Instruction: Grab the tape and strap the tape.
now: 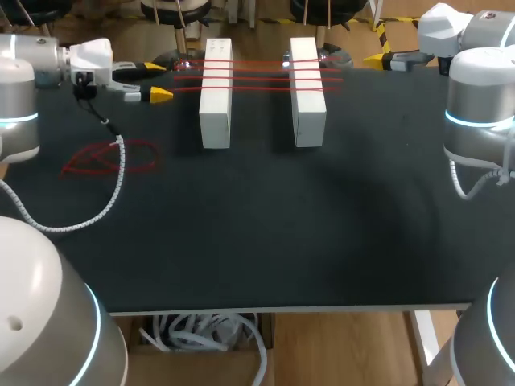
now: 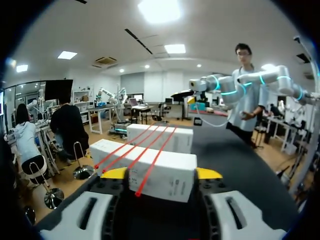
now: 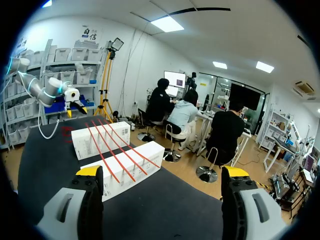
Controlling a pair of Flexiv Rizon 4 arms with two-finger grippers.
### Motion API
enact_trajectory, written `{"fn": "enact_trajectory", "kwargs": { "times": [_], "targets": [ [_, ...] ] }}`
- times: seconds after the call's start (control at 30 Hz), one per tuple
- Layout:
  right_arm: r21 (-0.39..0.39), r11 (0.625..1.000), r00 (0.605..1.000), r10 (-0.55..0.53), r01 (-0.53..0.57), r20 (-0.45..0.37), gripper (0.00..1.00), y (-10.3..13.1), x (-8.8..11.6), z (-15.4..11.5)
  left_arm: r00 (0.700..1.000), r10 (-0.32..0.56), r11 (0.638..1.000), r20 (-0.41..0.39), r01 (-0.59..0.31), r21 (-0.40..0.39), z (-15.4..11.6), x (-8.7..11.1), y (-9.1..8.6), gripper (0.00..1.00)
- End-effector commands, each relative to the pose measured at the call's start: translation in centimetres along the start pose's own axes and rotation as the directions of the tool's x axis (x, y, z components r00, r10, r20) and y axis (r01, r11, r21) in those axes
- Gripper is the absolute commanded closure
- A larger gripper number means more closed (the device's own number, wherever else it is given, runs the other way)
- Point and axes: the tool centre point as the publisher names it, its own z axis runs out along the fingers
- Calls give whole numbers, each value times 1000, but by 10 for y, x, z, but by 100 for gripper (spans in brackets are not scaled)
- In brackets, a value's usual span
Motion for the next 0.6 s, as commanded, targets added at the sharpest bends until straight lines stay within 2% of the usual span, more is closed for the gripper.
{"fn": "enact_trajectory", "kwargs": {
  "times": [0.03,0.2,0.33,0.6],
  "targets": [
    [-2,1000,1000,0,0,0,0,0,0,0,999,-2,1000,-36,3,17,4,-7,10,57],
    [-2,1000,1000,0,0,0,0,0,0,0,999,-8,1000,-49,9,25,8,-10,19,55],
    [-2,1000,1000,0,0,0,0,0,0,0,999,-6,999,-42,8,34,10,-14,25,59],
    [-2,1000,1000,0,0,0,0,0,0,0,999,3,999,-34,-2,43,11,-21,29,60]
  ]
}}
